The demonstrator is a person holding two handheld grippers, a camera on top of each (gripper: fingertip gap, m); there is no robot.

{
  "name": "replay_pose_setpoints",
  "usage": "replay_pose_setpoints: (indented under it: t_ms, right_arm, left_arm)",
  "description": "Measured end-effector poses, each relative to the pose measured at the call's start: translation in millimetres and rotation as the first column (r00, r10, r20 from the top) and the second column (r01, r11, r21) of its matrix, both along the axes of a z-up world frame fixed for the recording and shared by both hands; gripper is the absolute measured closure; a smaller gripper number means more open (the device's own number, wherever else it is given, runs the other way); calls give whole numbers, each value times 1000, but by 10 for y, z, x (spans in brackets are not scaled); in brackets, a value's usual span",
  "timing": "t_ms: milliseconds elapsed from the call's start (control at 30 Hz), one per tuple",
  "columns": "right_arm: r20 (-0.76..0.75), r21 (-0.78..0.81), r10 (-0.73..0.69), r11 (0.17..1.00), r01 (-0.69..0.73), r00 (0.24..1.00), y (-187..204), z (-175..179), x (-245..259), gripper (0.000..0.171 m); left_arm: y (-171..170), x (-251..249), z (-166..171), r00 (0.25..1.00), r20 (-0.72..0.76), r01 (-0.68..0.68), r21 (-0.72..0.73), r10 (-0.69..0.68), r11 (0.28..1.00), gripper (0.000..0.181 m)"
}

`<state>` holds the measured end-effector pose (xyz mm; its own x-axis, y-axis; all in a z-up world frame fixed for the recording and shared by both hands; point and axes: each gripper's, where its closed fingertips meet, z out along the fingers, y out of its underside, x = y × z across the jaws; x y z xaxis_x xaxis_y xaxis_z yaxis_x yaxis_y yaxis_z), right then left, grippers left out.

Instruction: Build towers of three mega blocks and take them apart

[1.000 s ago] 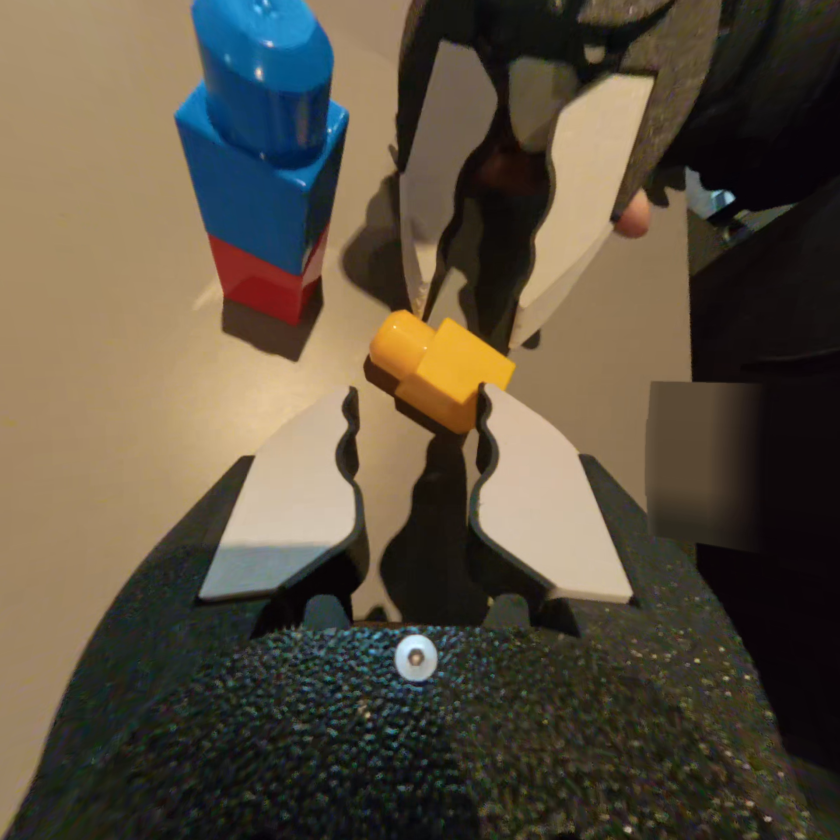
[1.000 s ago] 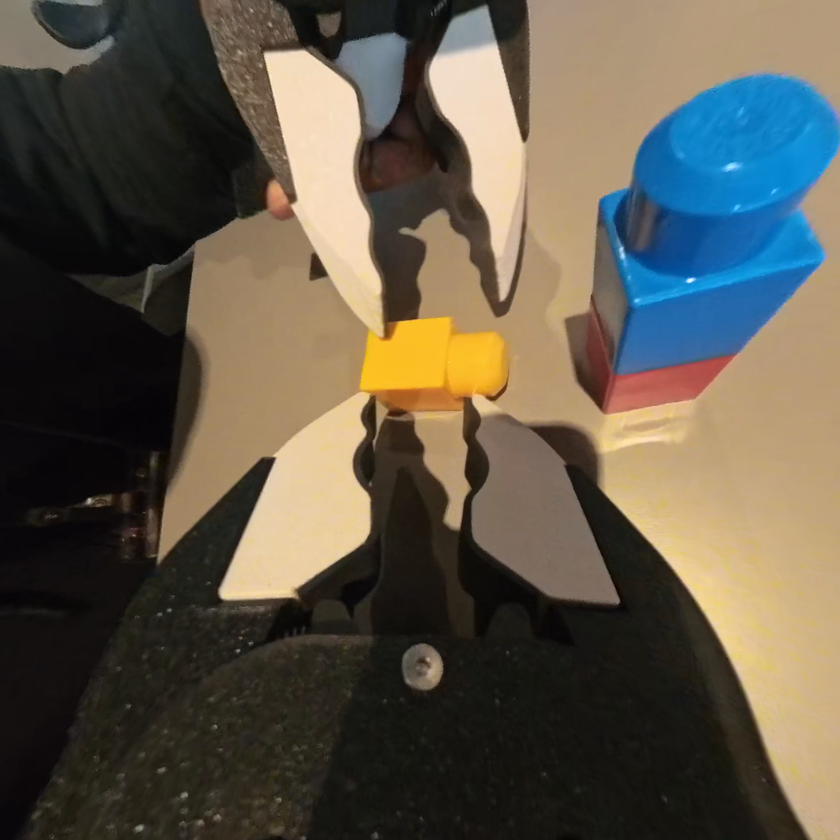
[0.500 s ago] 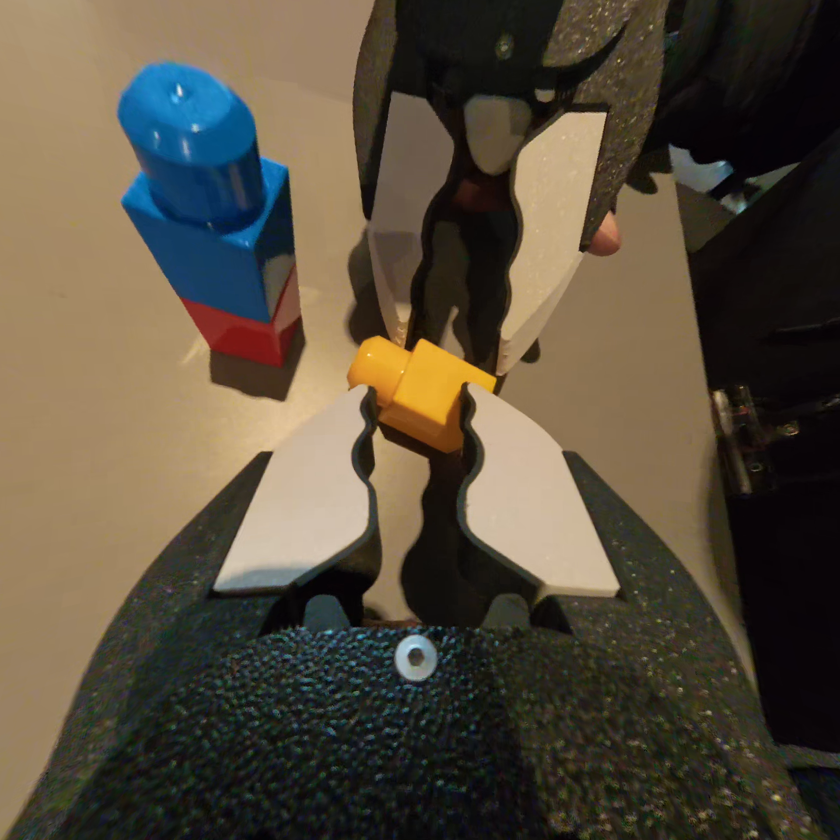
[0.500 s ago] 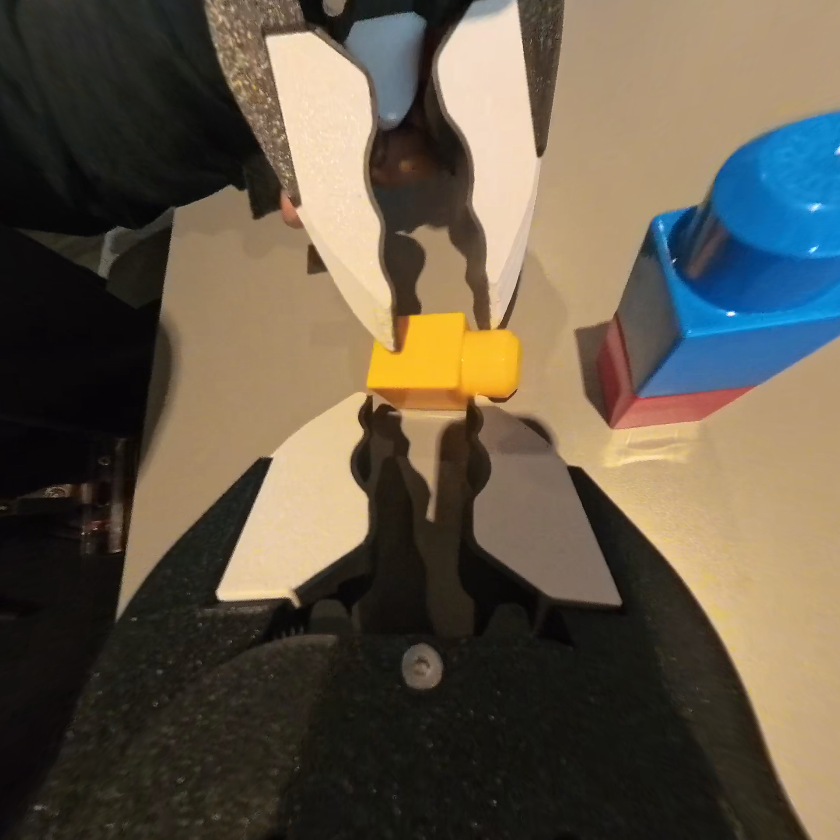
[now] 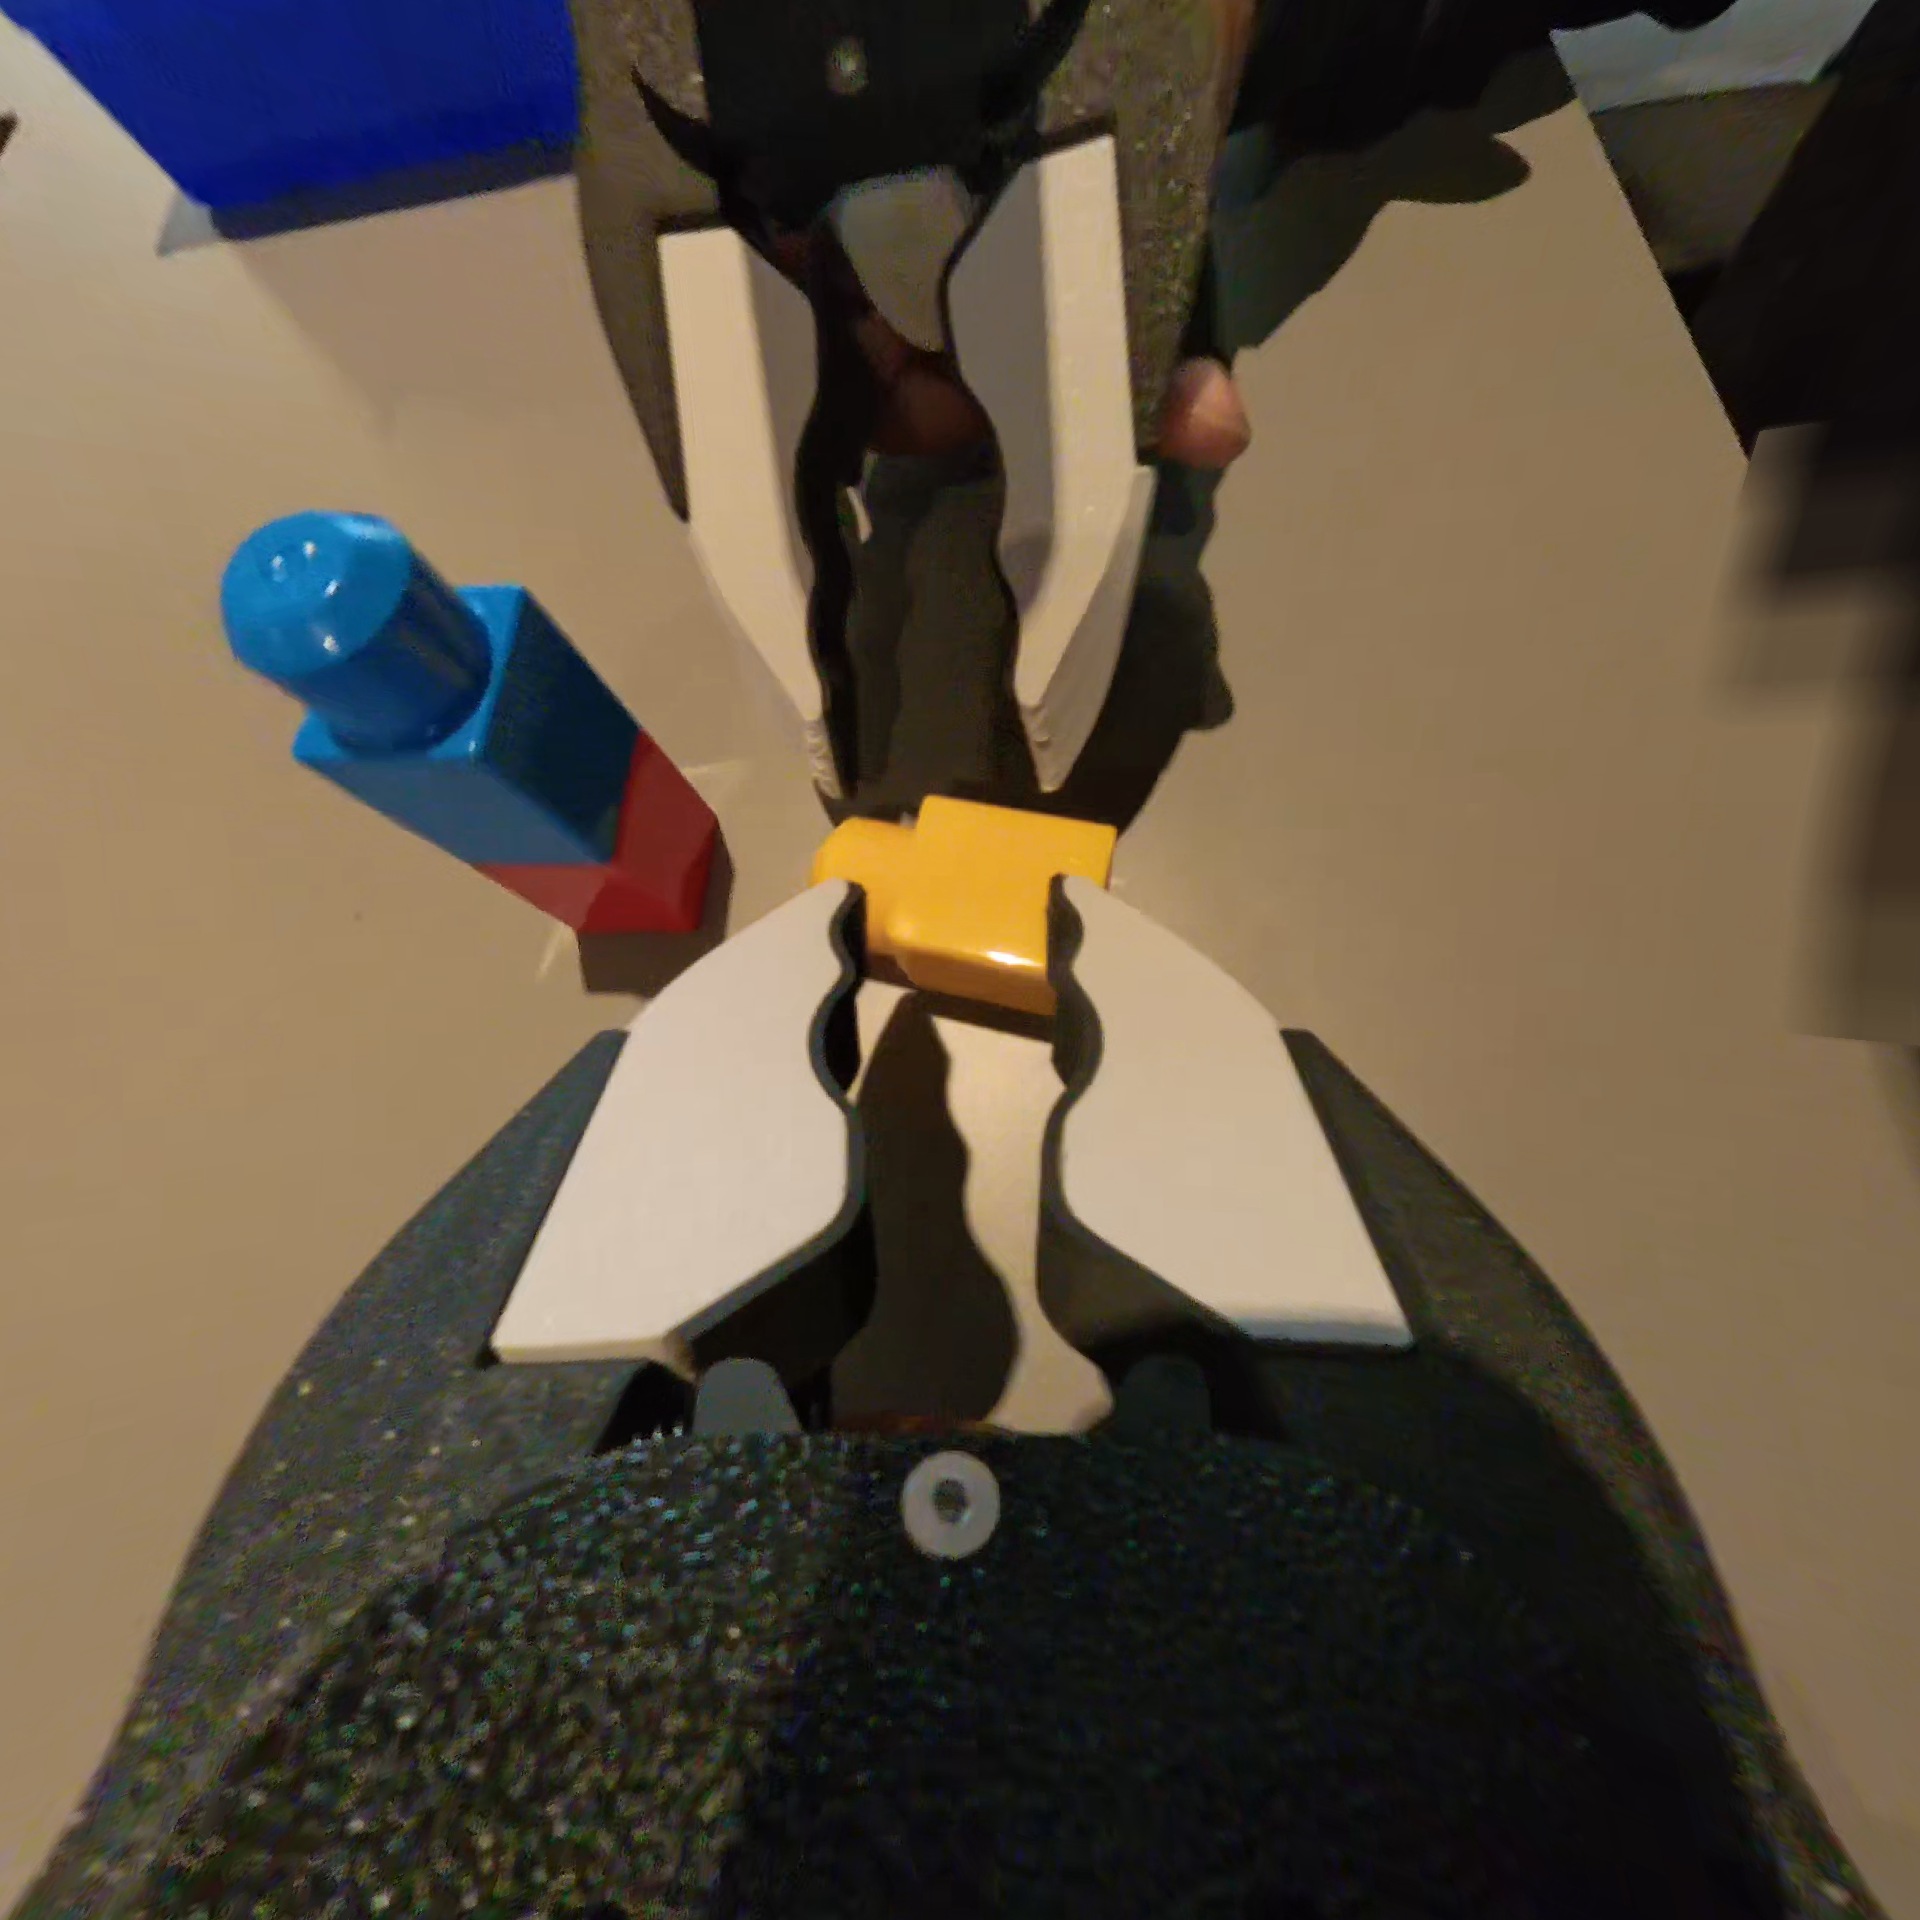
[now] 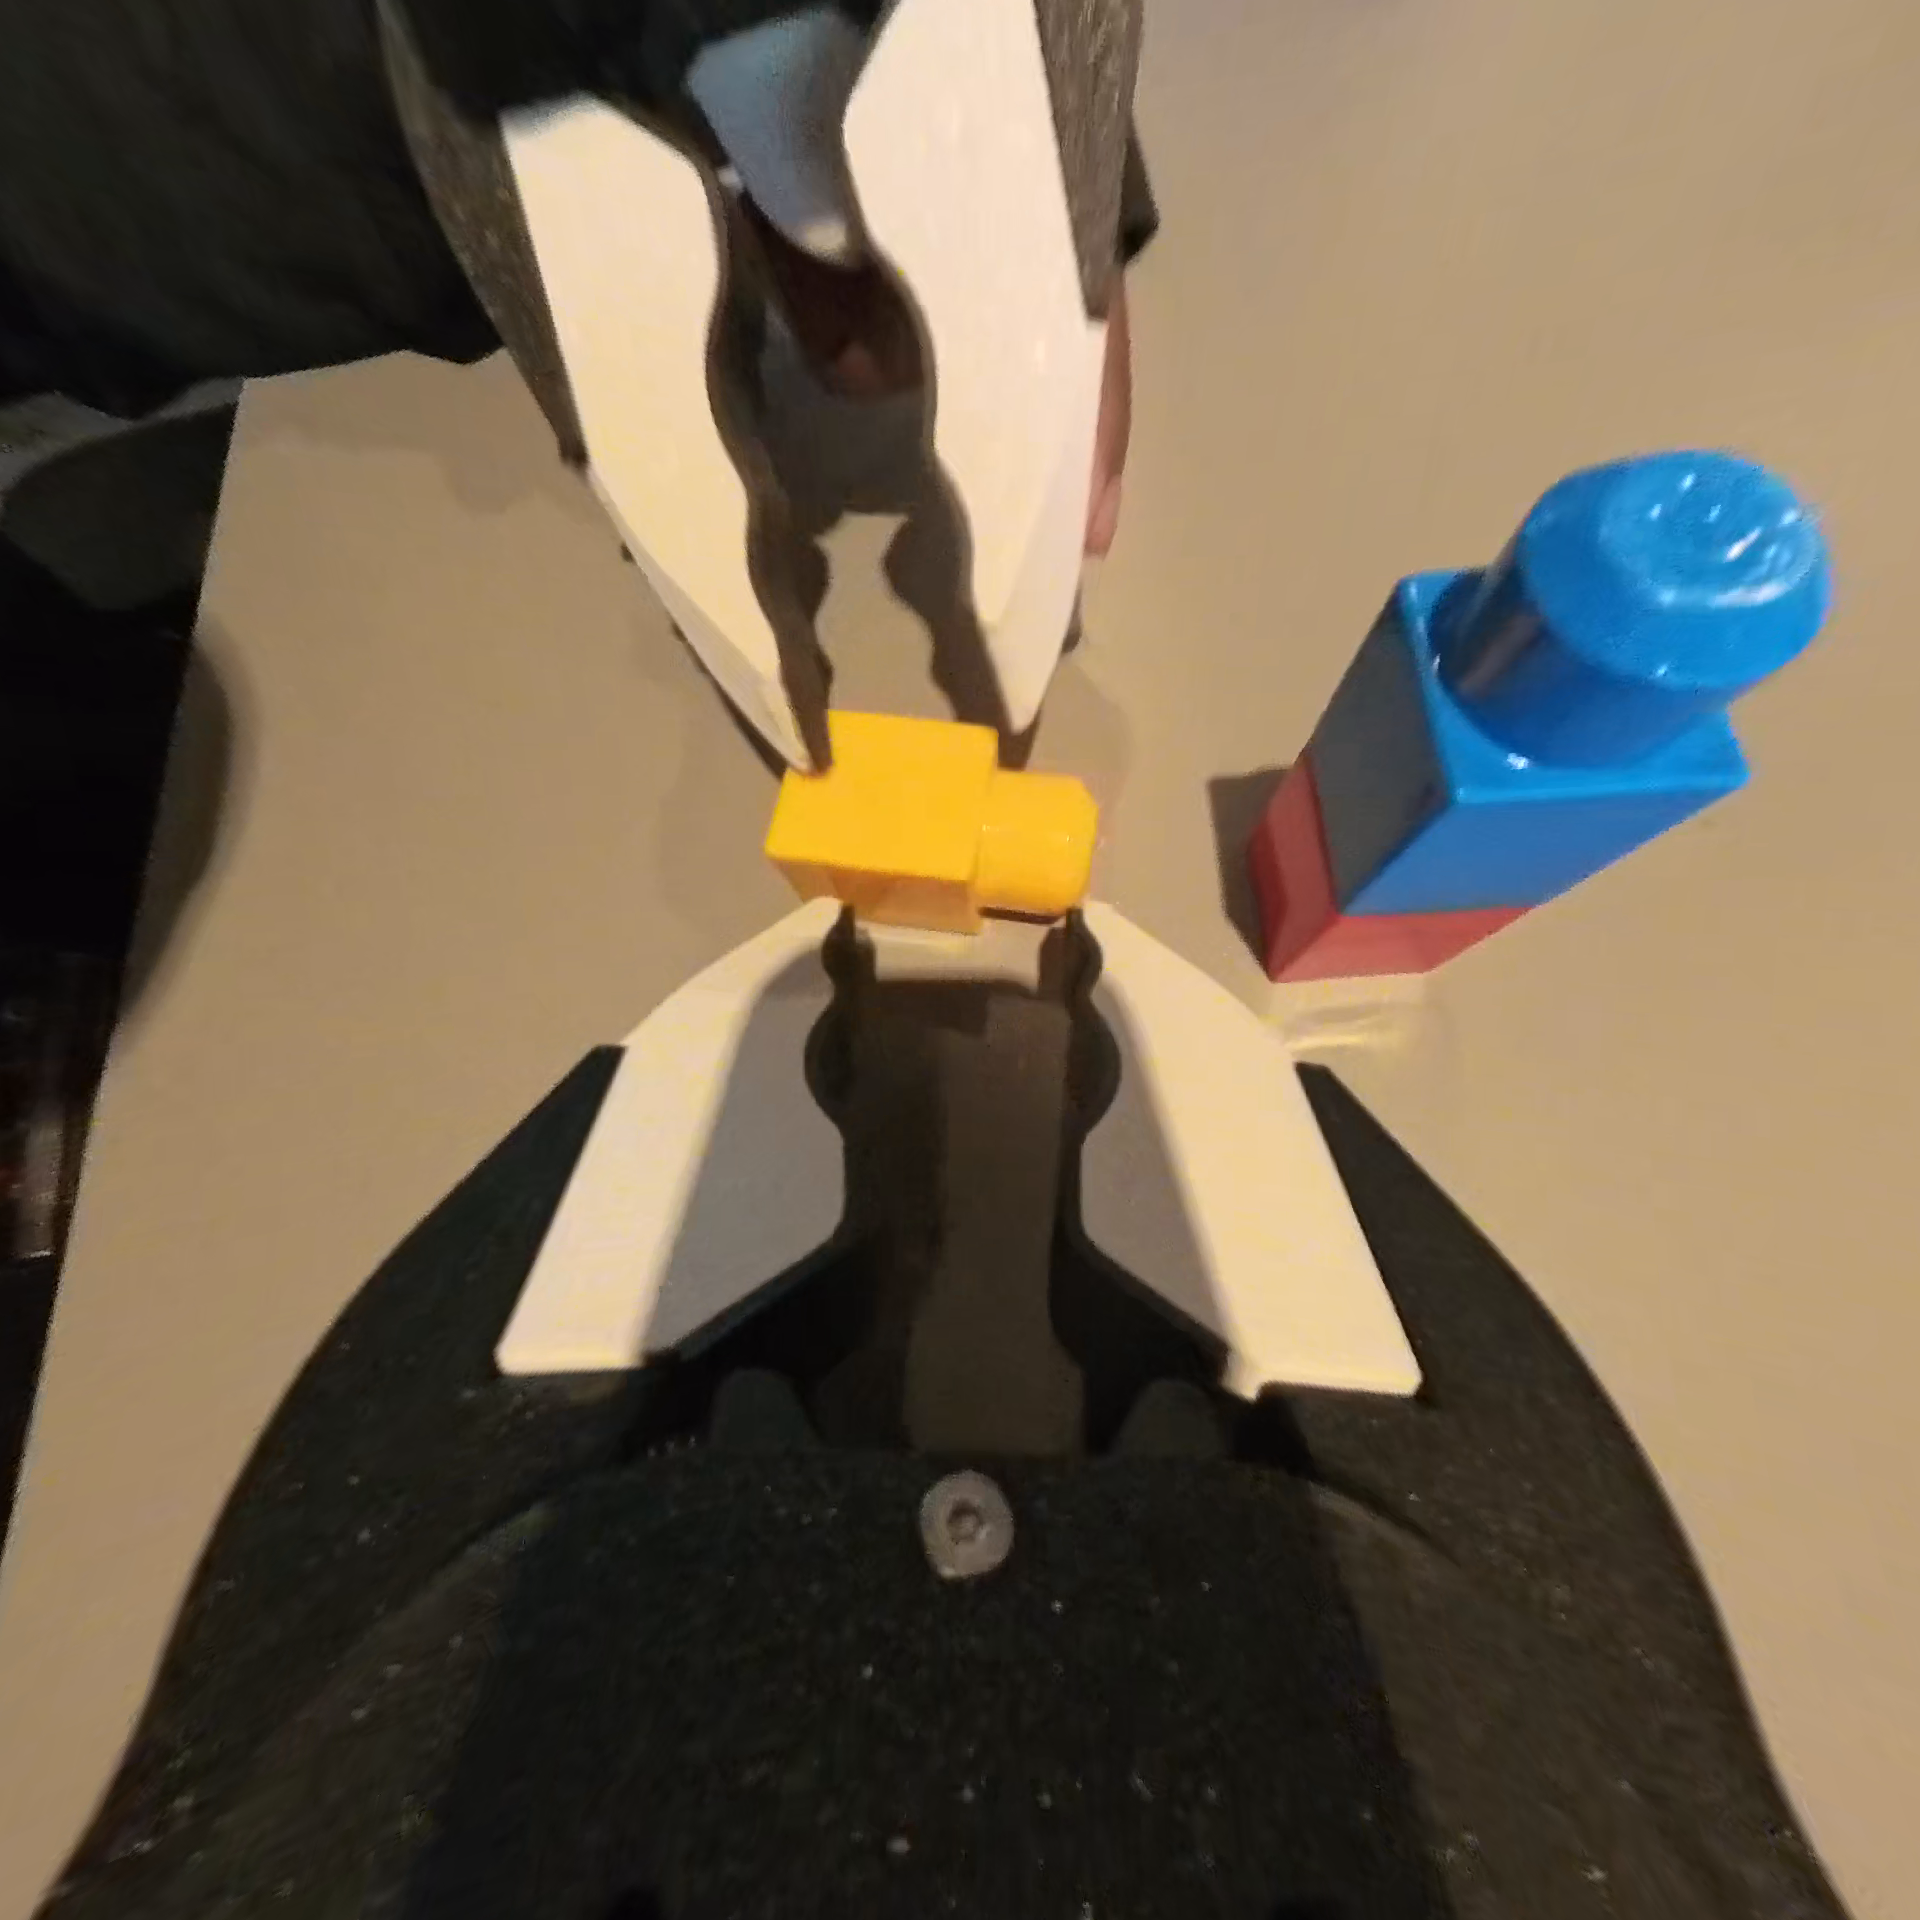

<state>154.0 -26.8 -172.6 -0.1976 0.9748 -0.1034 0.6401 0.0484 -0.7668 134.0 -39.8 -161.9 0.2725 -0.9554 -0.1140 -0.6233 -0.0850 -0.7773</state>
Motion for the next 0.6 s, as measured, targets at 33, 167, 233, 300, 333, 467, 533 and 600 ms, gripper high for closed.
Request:
replay_pose_setpoints:
  t_ms: [33, 167, 233, 300, 333, 467, 533, 600]
  right_arm:
    - [14, -12, -1, 1000, 1, 1000, -1, -30, 4, 130]
    - [39, -1, -6, 1000, 6, 999, 0, -80, 1, 128]
    - [52, 3, -16, 1000, 16, 998, 4, -103, -6, 128]
    - [67, 7, -21, 1000, 20, 998, 2, -127, -7, 129]
    - [74, 11, -22, 1000, 21, 997, -1, -139, -7, 129]
    - [103, 10, -16, 1000, 15, 995, -24, -178, 11, 128]
    - [106, -36, -8, 999, 12, 994, -63, -166, 19, 128]
    - [106, -111, 0, 994, 11, 994, -114, -135, 25, 127]
  left_arm:
    - [-3, -29, -6, 1000, 8, -9, -32, 10, 999, 143]
    - [-46, -73, -42, 999, 44, -22, -154, 29, 988, 133]
    - [-46, -50, -57, 997, 62, -35, -208, 48, 978, 133]
    - [-54, -22, -73, 995, 75, -44, -268, 67, 962, 135]
    - [-65, -8, -79, 994, 81, -43, -293, 70, 955, 135]
    - [-89, 33, -102, 991, 99, -51, -374, 94, 926, 136]
    - [-108, 40, -114, 989, 101, -55, -422, 107, 905, 136]
    - [-143, 48, -124, 989, 103, -48, -464, 108, 885, 136]
